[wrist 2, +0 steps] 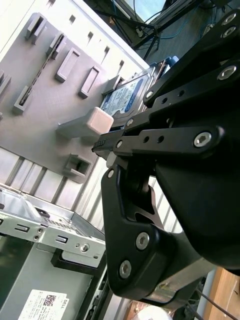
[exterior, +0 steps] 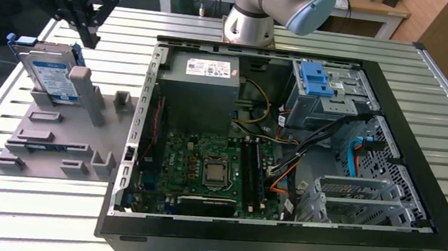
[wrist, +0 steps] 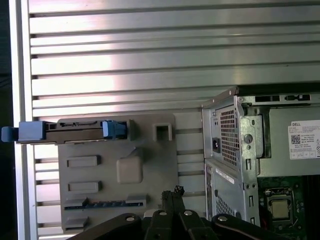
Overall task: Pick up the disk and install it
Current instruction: 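Reach for the disk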
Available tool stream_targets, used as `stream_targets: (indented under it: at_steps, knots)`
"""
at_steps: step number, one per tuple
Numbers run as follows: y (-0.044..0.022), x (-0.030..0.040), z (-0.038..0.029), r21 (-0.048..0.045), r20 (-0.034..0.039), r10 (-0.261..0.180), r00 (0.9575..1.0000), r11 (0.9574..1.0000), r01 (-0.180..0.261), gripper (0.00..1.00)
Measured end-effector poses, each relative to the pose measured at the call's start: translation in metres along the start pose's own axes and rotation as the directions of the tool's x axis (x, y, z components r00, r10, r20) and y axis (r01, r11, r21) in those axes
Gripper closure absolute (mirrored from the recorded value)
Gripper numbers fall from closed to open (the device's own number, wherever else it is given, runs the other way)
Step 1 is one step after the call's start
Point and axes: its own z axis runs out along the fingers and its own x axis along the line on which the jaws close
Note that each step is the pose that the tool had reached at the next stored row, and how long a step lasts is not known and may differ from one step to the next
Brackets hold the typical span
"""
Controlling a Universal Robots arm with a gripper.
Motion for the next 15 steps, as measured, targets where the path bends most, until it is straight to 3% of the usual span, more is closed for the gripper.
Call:
stream_targets:
  at_steps: [15]
  knots:
    - [-0.0005, 0.0054, 0.0011, 0.0001, -0.0016, 0.000, 1.0000, 1.0000, 0.000, 0.89]
